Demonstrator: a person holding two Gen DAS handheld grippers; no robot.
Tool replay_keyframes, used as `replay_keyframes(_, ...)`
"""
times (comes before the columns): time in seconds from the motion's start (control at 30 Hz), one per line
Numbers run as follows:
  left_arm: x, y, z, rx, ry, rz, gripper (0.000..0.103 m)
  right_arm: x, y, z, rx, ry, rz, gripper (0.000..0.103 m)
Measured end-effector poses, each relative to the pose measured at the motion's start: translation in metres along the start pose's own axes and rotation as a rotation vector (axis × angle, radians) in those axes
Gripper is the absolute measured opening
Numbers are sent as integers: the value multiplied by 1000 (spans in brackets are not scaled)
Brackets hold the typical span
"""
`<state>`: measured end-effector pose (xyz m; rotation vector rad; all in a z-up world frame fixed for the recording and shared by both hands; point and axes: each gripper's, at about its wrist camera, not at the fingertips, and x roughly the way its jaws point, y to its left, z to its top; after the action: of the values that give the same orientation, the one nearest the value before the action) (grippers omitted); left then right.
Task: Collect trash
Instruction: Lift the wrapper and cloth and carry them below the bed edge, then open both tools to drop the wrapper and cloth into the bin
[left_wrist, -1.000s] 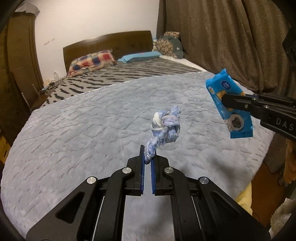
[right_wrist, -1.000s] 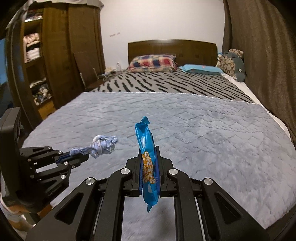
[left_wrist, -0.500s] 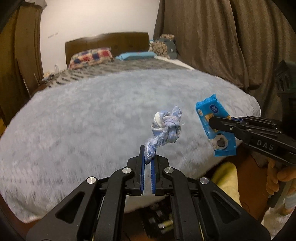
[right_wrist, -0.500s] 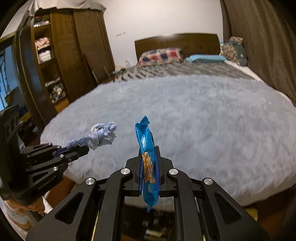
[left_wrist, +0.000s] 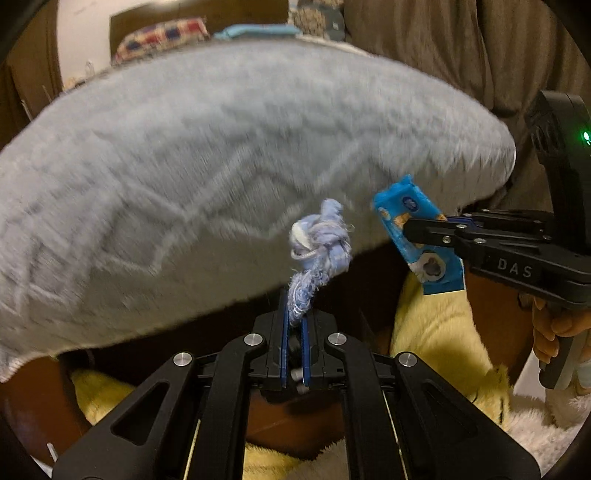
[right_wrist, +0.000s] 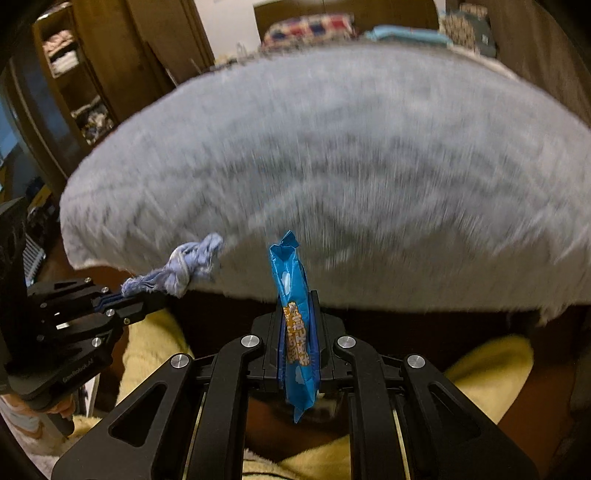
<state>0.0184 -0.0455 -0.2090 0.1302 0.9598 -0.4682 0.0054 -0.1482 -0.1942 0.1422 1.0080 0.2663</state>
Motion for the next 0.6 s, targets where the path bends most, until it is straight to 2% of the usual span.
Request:
replay_keyframes(0.3, 79, 13, -29, -34, 196, -31, 4, 59, -13, -31, 52, 140, -24, 12)
replay_keyframes(0.6, 118, 27, -47, -100, 282, -76, 4, 94, -16, -44, 109, 205, -9, 13)
